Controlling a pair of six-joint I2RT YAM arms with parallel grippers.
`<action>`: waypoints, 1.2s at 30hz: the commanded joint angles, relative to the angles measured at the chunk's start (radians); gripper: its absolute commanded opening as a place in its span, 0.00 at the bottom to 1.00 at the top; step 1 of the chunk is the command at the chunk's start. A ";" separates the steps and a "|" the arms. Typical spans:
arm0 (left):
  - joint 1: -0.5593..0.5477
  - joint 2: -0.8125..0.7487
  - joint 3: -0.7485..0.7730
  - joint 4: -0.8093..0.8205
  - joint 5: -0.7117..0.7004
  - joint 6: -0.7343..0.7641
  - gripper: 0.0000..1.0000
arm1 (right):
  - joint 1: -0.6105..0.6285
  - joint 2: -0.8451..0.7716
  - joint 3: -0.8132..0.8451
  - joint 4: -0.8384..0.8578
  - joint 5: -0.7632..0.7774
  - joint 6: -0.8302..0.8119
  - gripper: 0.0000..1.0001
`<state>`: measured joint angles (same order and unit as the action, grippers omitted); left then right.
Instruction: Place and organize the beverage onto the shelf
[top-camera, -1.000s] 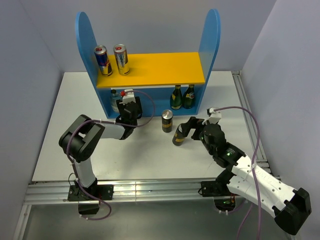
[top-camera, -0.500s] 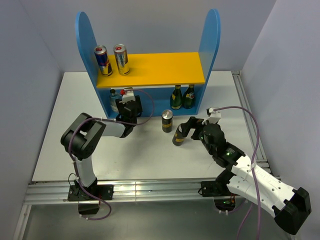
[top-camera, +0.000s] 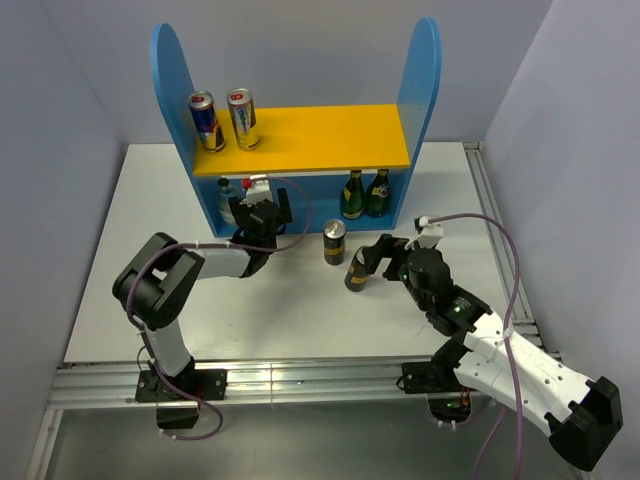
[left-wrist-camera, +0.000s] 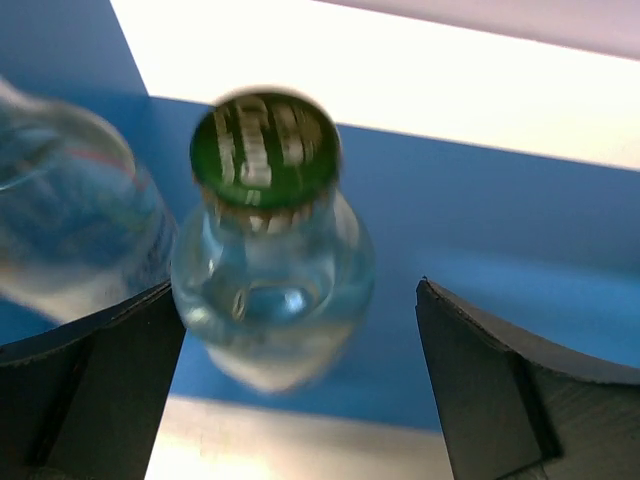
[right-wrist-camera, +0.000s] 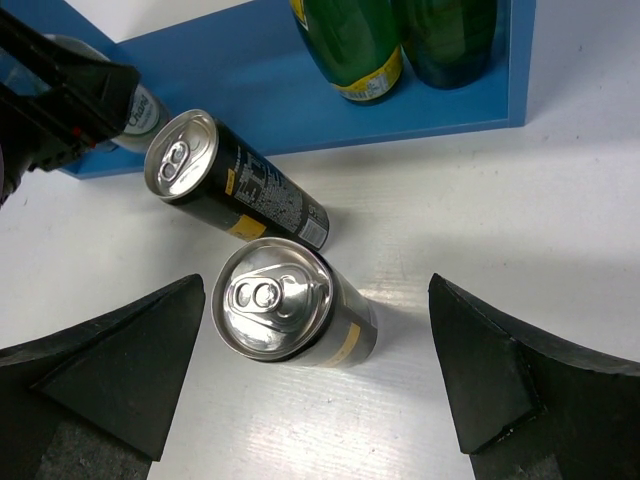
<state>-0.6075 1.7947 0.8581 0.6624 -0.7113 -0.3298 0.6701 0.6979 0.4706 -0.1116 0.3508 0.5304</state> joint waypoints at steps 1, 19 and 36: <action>-0.047 -0.116 -0.022 0.025 -0.059 -0.026 0.99 | 0.005 -0.024 -0.009 0.032 0.017 0.002 1.00; -0.317 -0.572 -0.294 -0.311 -0.228 -0.208 0.99 | 0.005 -0.018 -0.023 0.049 0.020 0.002 1.00; -0.534 -0.206 -0.242 0.043 -0.014 -0.111 0.99 | 0.005 -0.051 -0.107 0.062 -0.142 0.026 1.00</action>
<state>-1.1404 1.5314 0.5472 0.5758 -0.7521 -0.4786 0.6697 0.6621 0.3779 -0.0887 0.2405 0.5442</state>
